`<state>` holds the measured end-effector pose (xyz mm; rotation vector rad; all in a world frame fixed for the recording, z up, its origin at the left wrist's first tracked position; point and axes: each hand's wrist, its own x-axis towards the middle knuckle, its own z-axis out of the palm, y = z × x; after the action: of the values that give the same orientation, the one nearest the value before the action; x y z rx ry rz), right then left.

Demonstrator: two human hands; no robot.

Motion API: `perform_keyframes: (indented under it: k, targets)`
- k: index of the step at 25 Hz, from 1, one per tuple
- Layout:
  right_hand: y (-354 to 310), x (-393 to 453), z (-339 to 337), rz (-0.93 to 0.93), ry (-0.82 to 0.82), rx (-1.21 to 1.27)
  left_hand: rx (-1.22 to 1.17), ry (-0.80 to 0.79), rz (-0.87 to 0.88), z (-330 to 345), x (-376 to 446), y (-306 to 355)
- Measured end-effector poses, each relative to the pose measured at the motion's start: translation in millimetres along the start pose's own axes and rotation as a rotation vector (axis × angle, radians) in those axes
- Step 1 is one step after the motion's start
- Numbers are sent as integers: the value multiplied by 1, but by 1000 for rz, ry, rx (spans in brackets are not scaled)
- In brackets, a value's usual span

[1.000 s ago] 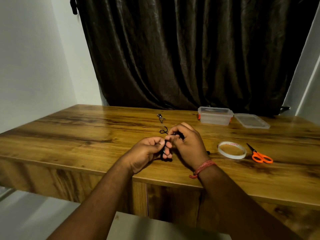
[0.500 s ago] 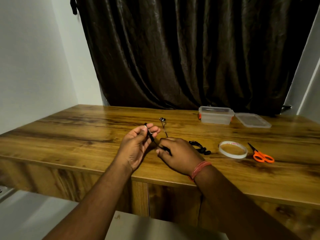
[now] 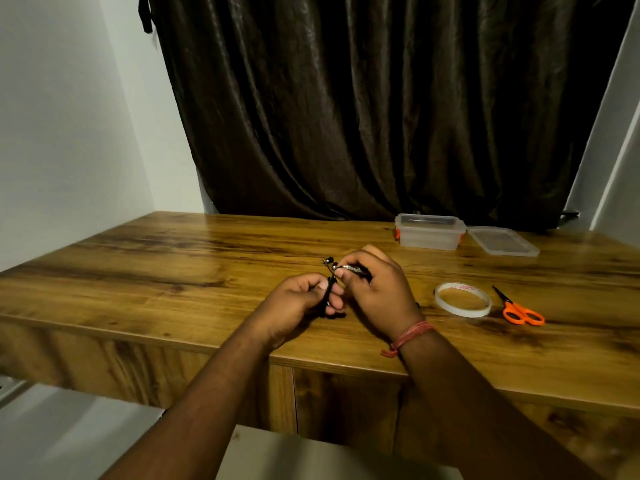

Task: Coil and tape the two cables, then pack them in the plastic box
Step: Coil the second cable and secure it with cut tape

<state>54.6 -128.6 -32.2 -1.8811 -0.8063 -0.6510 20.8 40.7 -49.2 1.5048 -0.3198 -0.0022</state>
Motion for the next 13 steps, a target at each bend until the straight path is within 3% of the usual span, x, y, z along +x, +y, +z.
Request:
perform_keyframes:
  k: [5, 10, 13]
  targets:
    - [9, 2, 5, 38, -13, -58, -101, -82, 38, -5, -6, 6]
    - [8, -3, 20, 2, -366, -277, -483, -103, 103, -16, -10, 11]
    - [-3, -5, 23, -62, -478, -406, -617, 36, 174, -20, -6, 12]
